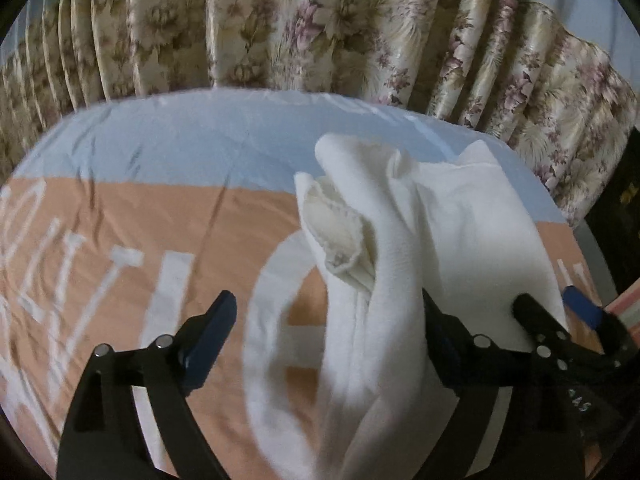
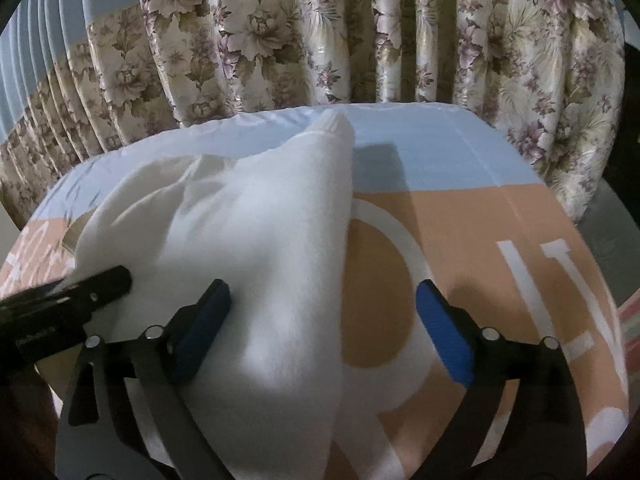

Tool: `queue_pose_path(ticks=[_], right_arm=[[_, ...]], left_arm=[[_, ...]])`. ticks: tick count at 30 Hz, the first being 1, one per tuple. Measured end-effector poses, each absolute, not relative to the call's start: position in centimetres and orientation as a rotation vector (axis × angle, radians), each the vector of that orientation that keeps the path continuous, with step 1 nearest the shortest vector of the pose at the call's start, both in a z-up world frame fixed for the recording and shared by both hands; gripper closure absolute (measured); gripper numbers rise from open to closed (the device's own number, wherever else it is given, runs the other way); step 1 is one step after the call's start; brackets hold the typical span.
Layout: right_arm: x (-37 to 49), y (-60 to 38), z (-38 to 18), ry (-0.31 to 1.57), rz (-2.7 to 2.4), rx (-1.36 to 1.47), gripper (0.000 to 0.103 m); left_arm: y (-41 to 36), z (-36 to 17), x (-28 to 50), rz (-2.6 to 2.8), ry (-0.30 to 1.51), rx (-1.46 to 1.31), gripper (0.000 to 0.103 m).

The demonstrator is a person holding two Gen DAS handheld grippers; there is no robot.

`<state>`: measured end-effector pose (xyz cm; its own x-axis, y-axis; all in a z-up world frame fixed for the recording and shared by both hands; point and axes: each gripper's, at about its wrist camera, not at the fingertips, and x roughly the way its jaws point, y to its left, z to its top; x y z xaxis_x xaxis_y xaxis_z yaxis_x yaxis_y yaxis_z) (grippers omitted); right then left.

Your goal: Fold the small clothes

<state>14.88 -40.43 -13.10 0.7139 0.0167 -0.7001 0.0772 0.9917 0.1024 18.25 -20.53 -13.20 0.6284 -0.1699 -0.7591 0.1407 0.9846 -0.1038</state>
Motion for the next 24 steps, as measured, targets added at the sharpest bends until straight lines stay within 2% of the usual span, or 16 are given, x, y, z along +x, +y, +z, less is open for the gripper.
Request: queue_pose_path(ticks=[9,15,24], right_arm=[[10.0,-40.3,-12.3,0.757,-0.054,0.119,0.005],[5.7,-39.5,-11.6,0.747,-0.069,0.142,0.005],[1.4,-35.9,-8.2,0.687,-0.058,0.182,0.004]], left_arm=[[-17.6,-11.0,14.9,-0.154,0.758,0.013,0.014],[-11.6,-9.1,12.4,-0.066,0.702,-0.006,0.014],[-1.5,-10.8,8.3,0.076,0.723,-0.003,0.014]])
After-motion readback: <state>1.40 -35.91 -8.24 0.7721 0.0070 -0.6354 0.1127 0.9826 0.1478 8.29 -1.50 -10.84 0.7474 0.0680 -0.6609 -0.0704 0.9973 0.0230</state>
